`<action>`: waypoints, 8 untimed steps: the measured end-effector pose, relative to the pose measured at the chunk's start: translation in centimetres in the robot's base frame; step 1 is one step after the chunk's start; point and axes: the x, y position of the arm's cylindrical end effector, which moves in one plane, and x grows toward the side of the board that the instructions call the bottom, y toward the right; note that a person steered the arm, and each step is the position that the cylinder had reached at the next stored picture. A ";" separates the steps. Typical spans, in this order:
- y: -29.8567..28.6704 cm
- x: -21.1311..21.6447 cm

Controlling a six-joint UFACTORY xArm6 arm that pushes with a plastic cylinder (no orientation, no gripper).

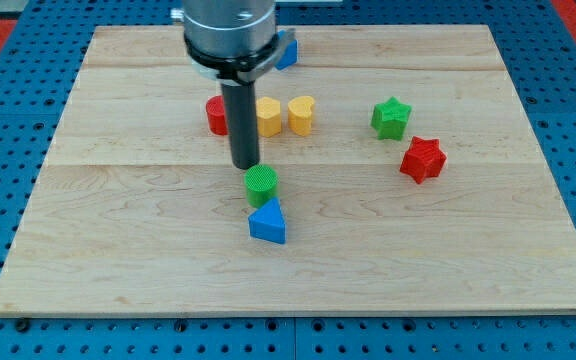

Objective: Move the green circle towards center

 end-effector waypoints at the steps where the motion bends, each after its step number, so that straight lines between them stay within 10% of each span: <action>1: -1.4 -3.1; 4: -4.4 -9.1; 6: -4.2 4.4; 8: 5.8 8.2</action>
